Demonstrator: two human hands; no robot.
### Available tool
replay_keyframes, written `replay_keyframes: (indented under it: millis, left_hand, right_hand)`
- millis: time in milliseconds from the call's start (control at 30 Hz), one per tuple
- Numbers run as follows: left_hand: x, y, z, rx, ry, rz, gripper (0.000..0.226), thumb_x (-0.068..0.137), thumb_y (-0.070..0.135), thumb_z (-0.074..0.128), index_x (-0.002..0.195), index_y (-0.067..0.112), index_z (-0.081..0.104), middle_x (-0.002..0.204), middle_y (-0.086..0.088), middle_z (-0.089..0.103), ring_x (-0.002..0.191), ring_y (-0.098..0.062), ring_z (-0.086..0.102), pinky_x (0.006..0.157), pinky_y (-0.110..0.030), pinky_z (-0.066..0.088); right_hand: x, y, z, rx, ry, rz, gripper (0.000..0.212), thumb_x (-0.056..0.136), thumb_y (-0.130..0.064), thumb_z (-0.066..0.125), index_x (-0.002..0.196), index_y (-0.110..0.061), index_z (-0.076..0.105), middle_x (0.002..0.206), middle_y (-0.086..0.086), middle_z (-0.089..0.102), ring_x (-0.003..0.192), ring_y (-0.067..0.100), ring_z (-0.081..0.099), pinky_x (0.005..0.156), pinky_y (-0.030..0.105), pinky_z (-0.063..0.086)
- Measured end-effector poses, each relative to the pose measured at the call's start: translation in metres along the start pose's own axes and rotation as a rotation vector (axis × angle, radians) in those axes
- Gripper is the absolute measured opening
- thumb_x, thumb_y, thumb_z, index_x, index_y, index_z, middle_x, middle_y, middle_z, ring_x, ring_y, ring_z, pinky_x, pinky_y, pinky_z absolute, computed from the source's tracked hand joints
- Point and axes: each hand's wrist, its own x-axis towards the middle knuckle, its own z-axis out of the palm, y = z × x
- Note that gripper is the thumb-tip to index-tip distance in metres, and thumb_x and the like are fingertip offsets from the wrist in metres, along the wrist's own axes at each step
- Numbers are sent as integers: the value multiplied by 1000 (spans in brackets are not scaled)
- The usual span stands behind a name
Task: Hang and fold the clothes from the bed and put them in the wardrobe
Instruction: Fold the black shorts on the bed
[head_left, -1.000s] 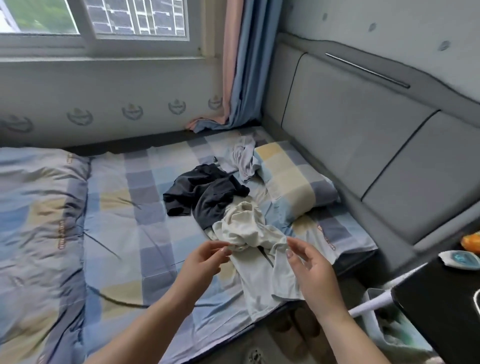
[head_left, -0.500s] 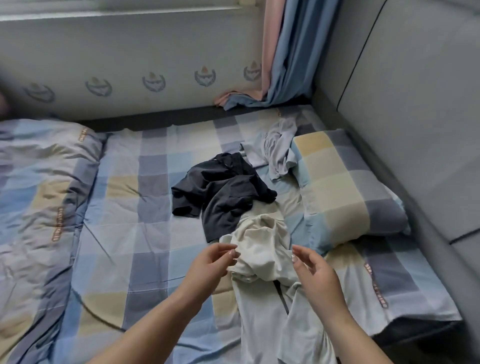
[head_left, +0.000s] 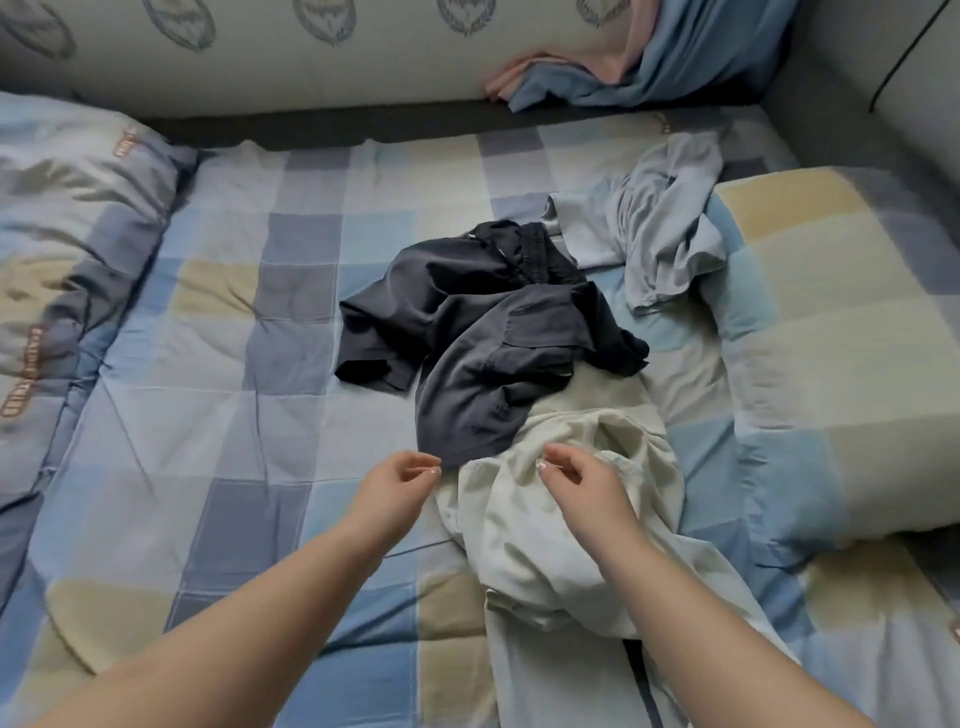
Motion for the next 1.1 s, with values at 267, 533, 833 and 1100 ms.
replay_keyframes:
  millis: [267, 533, 833, 1100]
  left_hand:
    - [75, -55, 28, -34, -27, 46, 41, 94, 18, 59, 133, 26, 52, 120, 6, 48, 110, -2, 40, 92, -20, 33]
    - [92, -62, 32, -75, 48, 141, 41, 91, 16, 61, 132, 21, 55, 122, 11, 52, 114, 0, 44, 97, -18, 34]
    - [70, 18, 1, -320, -299, -29, 57, 85, 34, 69, 135, 29, 43, 115, 0, 62, 93, -16, 63, 74, -31, 50]
    - [13, 81, -48, -193, -163, 118, 29, 89, 14, 65, 118, 19, 68, 109, -9, 71, 89, -22, 70, 70, -33, 56]
  right_hand:
    - [104, 59, 66, 75, -55, 38, 46, 90, -21, 62, 134, -12, 52, 151, 6, 34, 82, 11, 63, 90, 39, 53]
    - [143, 68, 93, 198, 25, 116, 46, 91, -13, 60, 135, -6, 49, 130, 8, 58, 100, 17, 60, 101, 36, 46]
    - [30, 0, 100, 223, -159, -211, 15, 79, -9, 57, 89, -20, 55, 80, -1, 70, 81, 15, 67, 75, 30, 55]
    - [-7, -45, 69, 89, -61, -19, 87, 85, -12, 64, 145, -42, 8, 104, 1, 68, 89, 15, 68, 82, 37, 56]
